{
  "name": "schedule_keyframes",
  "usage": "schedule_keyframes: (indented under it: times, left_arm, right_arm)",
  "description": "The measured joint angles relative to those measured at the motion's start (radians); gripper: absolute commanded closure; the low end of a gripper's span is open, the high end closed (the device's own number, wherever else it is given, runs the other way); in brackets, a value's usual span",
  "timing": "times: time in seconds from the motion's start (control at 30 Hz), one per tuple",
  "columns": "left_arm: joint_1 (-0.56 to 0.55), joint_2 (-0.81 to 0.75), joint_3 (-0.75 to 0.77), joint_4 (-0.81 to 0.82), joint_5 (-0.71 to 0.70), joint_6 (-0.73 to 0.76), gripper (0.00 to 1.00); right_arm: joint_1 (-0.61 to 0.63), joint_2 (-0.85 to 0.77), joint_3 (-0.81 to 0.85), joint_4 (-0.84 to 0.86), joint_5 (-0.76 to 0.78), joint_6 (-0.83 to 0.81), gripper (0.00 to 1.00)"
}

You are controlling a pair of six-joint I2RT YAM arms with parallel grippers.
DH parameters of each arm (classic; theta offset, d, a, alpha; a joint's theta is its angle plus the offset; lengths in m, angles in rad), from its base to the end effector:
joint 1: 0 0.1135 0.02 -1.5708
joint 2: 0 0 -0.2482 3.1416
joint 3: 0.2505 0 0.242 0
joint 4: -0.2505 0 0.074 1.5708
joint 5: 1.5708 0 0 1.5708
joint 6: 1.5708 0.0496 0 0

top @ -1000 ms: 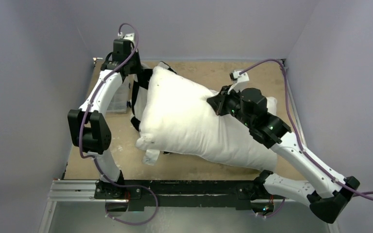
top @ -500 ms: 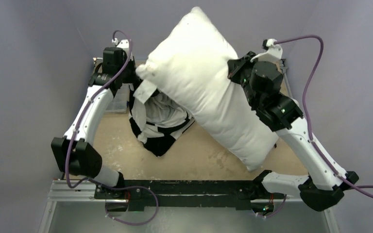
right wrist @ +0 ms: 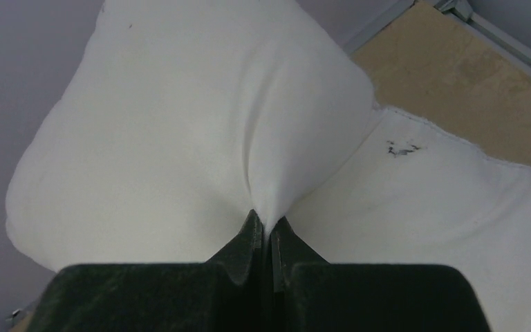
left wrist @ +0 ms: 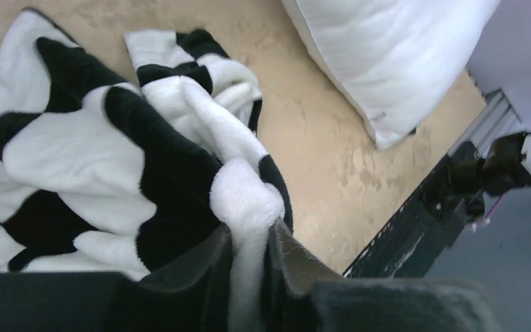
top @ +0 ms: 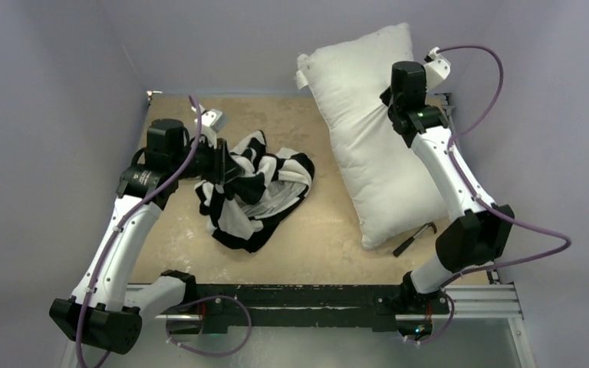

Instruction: Remove the pillowcase from the pillow

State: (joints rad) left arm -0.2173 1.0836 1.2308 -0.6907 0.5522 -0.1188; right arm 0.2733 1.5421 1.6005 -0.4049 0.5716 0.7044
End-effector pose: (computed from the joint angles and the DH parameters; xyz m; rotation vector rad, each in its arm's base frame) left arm 0.2155 -0.0742 0.3664 0.4375 2.0752 -0.7826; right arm 0.3464 0.0692 0.3959 0.7577 1.7013 0.1282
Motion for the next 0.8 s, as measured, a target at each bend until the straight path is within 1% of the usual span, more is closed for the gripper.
schedule_keyframes:
  times: [0.03, 0.1, 0.13, 0.17, 0.2, 0.23, 0.3, 0.37, 0.4, 0.47, 0.53, 0.6, 0.7, 0.73, 0.8]
  left_arm:
    - [-0.002, -0.018, -0.030, -0.009, 0.020, 0.001, 0.64]
    - [-0.002, -0.039, -0.077, -0.030, 0.030, -0.002, 0.54]
    - [-0.002, -0.043, -0.091, -0.039, 0.023, -0.005, 0.50]
    - [-0.002, -0.046, -0.102, -0.049, 0.008, -0.011, 0.46]
    - [-0.002, -0.048, -0.107, -0.059, -0.013, -0.017, 0.43]
    - [-0.002, -0.051, -0.108, -0.066, -0.042, -0.024, 0.39]
    - [-0.002, -0.068, -0.108, -0.068, -0.116, -0.046, 0.34]
    - [-0.002, -0.096, -0.108, -0.070, -0.200, -0.071, 0.32]
    - [-0.002, -0.114, -0.108, -0.073, -0.253, -0.084, 0.32]
    - [-0.002, -0.151, -0.107, -0.078, -0.348, -0.111, 0.30]
    - [-0.002, -0.191, -0.107, -0.081, -0.445, -0.143, 0.26]
    - [-0.002, -0.227, -0.105, -0.085, -0.525, -0.170, 0.23]
    - [-0.002, -0.283, -0.099, -0.095, -0.638, -0.206, 0.19]
    - [-0.002, -0.300, -0.093, -0.101, -0.671, -0.214, 0.08]
    - [-0.002, -0.329, -0.082, -0.109, -0.725, -0.223, 0.02]
  right_arm:
    - [-0.014, 0.024, 0.000, 0.010, -0.007, 0.013, 1.00]
    - [-0.028, 0.067, 0.004, 0.028, -0.017, 0.036, 0.97]
    - [-0.030, 0.091, 0.006, 0.035, -0.021, 0.046, 0.93]
    - [-0.030, 0.113, 0.008, 0.040, -0.027, 0.056, 0.87]
    - [-0.030, 0.136, 0.008, 0.045, -0.039, 0.065, 0.80]
    - [-0.030, 0.158, 0.008, 0.050, -0.048, 0.074, 0.69]
    - [-0.030, 0.188, 0.008, 0.056, -0.068, 0.088, 0.46]
    - [-0.030, 0.200, 0.008, 0.069, -0.081, 0.095, 0.30]
    - [-0.030, 0.196, 0.007, 0.077, -0.087, 0.093, 0.26]
    - [-0.031, 0.171, 0.005, 0.094, -0.092, 0.089, 0.20]
    - [-0.031, 0.131, -0.006, 0.107, -0.092, 0.086, 0.17]
    - [-0.034, 0.070, -0.027, 0.110, -0.090, 0.082, 0.13]
    - [-0.037, -0.041, -0.066, 0.113, -0.071, 0.080, 0.04]
    - [-0.039, -0.079, -0.081, 0.113, -0.060, 0.080, 0.01]
    - [-0.039, -0.163, -0.119, 0.112, -0.034, 0.080, 0.01]
